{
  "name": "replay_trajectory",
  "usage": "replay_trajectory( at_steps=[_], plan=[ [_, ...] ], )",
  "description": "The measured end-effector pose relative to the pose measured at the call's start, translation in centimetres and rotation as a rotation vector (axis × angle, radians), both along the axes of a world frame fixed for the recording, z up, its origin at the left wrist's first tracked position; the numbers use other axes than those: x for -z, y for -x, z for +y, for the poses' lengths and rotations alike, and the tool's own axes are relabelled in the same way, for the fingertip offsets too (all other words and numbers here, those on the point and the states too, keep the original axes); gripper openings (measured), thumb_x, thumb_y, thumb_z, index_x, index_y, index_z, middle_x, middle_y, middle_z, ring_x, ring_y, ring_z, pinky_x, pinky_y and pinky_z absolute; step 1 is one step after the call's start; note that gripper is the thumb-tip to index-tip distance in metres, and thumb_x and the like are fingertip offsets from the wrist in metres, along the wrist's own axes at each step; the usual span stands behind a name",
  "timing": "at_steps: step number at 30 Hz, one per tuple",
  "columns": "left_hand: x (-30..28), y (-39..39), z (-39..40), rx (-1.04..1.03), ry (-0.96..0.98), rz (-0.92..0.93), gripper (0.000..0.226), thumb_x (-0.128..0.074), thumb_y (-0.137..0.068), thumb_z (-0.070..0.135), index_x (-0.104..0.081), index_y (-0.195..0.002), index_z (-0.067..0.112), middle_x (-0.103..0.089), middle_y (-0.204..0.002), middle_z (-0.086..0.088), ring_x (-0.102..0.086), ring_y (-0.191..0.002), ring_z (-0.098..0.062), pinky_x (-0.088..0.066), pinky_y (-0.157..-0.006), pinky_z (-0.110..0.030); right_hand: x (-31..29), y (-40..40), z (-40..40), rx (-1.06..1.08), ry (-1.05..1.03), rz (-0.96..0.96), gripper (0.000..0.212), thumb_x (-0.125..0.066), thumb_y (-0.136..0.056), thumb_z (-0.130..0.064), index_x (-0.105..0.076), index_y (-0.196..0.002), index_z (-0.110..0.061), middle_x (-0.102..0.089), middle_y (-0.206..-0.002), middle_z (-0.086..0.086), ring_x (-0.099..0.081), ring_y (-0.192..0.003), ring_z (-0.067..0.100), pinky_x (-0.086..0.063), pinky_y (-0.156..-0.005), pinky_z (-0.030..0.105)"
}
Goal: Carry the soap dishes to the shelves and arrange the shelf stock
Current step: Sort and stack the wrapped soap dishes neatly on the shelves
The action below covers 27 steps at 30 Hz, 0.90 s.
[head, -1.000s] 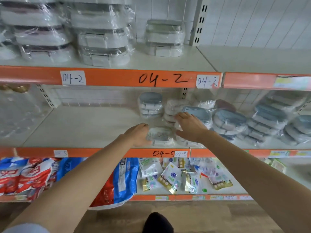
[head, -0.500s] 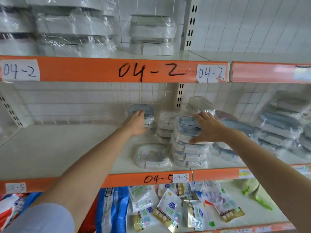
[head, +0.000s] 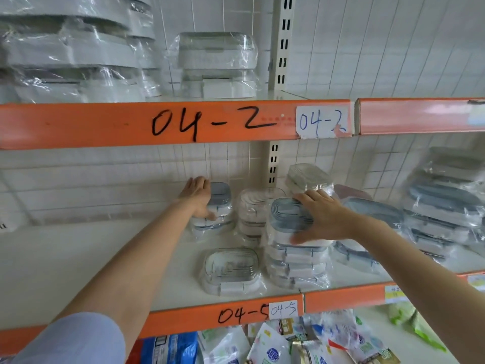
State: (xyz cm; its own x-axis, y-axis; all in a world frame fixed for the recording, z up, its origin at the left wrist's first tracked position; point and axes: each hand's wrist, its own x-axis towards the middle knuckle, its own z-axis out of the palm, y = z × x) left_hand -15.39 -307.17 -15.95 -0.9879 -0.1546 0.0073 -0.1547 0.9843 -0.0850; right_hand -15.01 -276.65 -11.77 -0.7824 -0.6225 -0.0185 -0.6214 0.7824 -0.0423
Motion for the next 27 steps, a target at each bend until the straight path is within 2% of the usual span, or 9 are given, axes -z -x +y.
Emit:
replay_trajectory(
  at_steps=[6, 8, 12, 15, 18, 20, 22, 25, 27],
  plan=[
    [-0.7, -3.9, 0.7, 0.009, -0.038, 0.106, 0.116, -0.073, -0.07, 0.061, -0.014, -0.148, -0.001, -0.024, -0.144, -0.015, -0.022, -0.138, -0.036, -0.013, -0.12, -0.038, -1.1, -2.4, -1.0, -0.051, 0.103, 0.07, 0.104, -0.065, -0.068, -0.069, -0.024, -0.146, -0.012, -0.034, -0.141, 0.004, -0.029, -0.13, 0.023, -0.024, -0.112, 0.038],
    [-0.8, -6.1, 1.1, 0.017, -0.049, 0.099, 0.115, -0.072, -0.068, 0.064, -0.019, -0.146, -0.001, -0.026, -0.143, -0.015, -0.028, -0.134, -0.034, -0.021, -0.117, -0.038, -1.4, -3.9, -1.7, -0.07, 0.128, 0.069, 0.103, -0.065, -0.068, -0.07, -0.026, -0.144, -0.012, -0.035, -0.139, 0.003, -0.03, -0.128, 0.022, -0.026, -0.112, 0.039],
    [-1.6, -11.7, 1.9, -0.009, -0.149, -0.022, 0.117, -0.068, -0.066, 0.071, -0.02, -0.146, 0.0, -0.023, -0.148, -0.014, -0.03, -0.132, -0.029, -0.029, -0.112, -0.037, -1.7, -7.9, -2.5, -0.059, 0.084, -0.007, 0.1, -0.063, -0.07, -0.07, -0.027, -0.143, -0.012, -0.035, -0.139, 0.004, -0.028, -0.13, 0.023, -0.024, -0.112, 0.042],
    [-3.3, -16.6, 2.9, -0.008, -0.203, -0.122, 0.104, -0.066, -0.068, 0.072, -0.035, -0.137, 0.0, -0.036, -0.134, -0.012, -0.039, -0.12, -0.025, -0.036, -0.104, -0.033, -2.3, -11.4, -2.2, -0.029, 0.032, -0.091, 0.097, -0.061, -0.072, -0.071, -0.028, -0.141, -0.011, -0.036, -0.138, 0.005, -0.028, -0.13, 0.024, -0.023, -0.111, 0.04],
    [-6.2, -21.6, 3.7, -0.008, -0.257, -0.202, 0.092, -0.068, -0.065, 0.073, -0.047, -0.123, 0.004, -0.039, -0.111, -0.002, -0.042, -0.101, -0.016, -0.039, -0.087, -0.027, -4.0, -15.3, -1.3, -0.022, -0.003, -0.177, 0.098, -0.059, -0.071, -0.073, -0.03, -0.14, -0.011, -0.037, -0.136, 0.006, -0.03, -0.128, 0.024, -0.025, -0.111, 0.039],
    [-8.8, -24.4, 4.1, 0.001, -0.287, -0.244, 0.089, -0.07, -0.063, 0.072, -0.049, -0.119, 0.007, -0.037, -0.107, 0.002, -0.039, -0.097, -0.013, -0.038, -0.083, -0.026, -6.0, -17.7, -0.5, -0.029, 0.007, -0.213, 0.098, -0.06, -0.07, -0.074, -0.031, -0.139, -0.01, -0.038, -0.135, 0.006, -0.032, -0.127, 0.024, -0.027, -0.109, 0.04],
    [-12.1, -26.9, 4.6, 0.024, -0.312, -0.28, 0.096, -0.068, -0.057, 0.078, -0.049, -0.121, 0.009, -0.04, -0.11, 0.002, -0.042, -0.101, -0.012, -0.039, -0.087, -0.026, -8.9, -19.7, 0.3, -0.029, 0.03, -0.222, 0.098, -0.061, -0.069, -0.073, -0.032, -0.139, -0.012, -0.039, -0.135, 0.005, -0.032, -0.128, 0.023, -0.027, -0.109, 0.039],
    [-17.7, -29.7, 5.2, 0.072, -0.352, -0.271, 0.119, -0.057, -0.037, 0.091, -0.049, -0.124, 0.011, -0.041, -0.113, 0.004, -0.045, -0.104, -0.012, -0.042, -0.093, -0.03, -14.0, -21.7, 1.0, -0.034, 0.062, -0.21, 0.096, -0.063, -0.068, -0.072, -0.033, -0.138, -0.014, -0.038, -0.137, 0.004, -0.03, -0.129, 0.023, -0.026, -0.111, 0.038],
    [-21.6, -30.7, 5.5, 0.09, -0.366, -0.252, 0.117, -0.061, -0.041, 0.087, -0.047, -0.128, 0.011, -0.041, -0.116, 0.004, -0.045, -0.106, -0.012, -0.042, -0.096, -0.031, -17.6, -22.4, 1.1, -0.041, 0.056, -0.185, 0.095, -0.063, -0.069, -0.071, -0.034, -0.137, -0.013, -0.038, -0.136, 0.004, -0.03, -0.129, 0.023, -0.025, -0.112, 0.039]
  ],
)
